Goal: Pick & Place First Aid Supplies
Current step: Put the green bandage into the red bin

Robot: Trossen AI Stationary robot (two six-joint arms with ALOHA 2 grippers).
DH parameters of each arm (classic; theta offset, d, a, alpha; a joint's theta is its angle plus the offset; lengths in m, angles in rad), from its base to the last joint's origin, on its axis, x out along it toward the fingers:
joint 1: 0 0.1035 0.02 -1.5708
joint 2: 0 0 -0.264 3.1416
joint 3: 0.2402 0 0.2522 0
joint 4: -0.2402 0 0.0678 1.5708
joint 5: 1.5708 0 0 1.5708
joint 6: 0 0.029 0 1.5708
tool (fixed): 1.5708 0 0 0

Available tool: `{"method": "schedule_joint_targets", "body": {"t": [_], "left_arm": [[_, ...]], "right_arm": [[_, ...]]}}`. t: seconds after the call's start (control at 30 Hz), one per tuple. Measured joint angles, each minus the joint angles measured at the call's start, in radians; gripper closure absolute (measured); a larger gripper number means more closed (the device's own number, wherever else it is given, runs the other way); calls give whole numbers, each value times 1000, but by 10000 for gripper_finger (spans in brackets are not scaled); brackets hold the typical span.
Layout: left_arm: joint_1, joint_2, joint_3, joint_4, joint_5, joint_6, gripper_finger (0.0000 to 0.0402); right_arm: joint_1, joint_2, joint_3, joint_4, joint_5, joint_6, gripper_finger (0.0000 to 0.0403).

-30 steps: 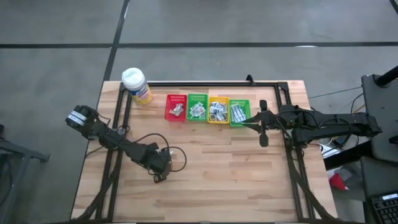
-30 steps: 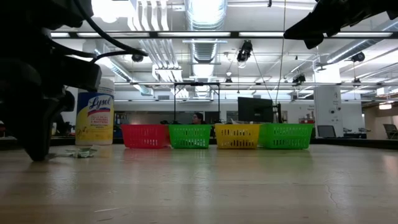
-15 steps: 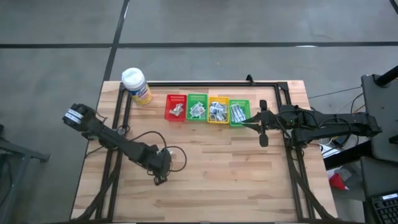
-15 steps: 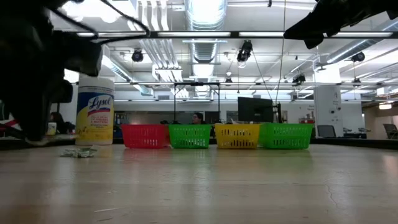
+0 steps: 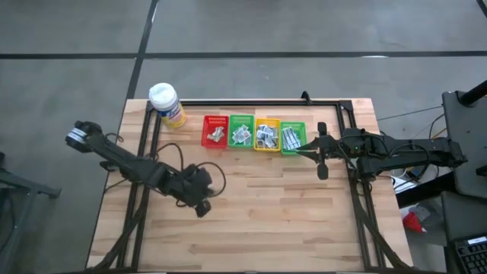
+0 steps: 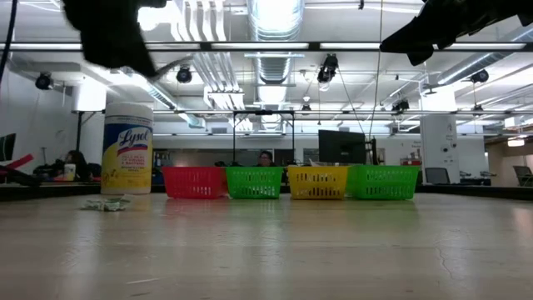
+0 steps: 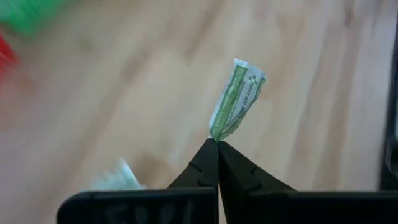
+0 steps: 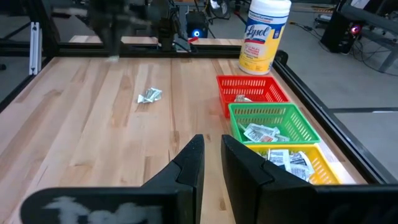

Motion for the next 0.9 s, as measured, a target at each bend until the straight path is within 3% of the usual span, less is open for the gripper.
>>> {"method": "schedule_joint_targets", "body": {"t": [0.17, 0.4, 0.6, 0.9], "left_arm": [[45, -11, 78, -64, -163, 103, 402], [163, 12, 183, -165, -290, 286, 402], [324, 36, 225, -171, -319, 399, 402], [566, 110, 226, -173, -315, 419, 401]], "right_arm": [[0, 0, 0, 0, 0, 0, 351], [0, 0, 0, 0, 0, 0, 351], [0, 0, 0, 0, 0, 0, 351], [0, 0, 0, 0, 0, 0, 351]]}}
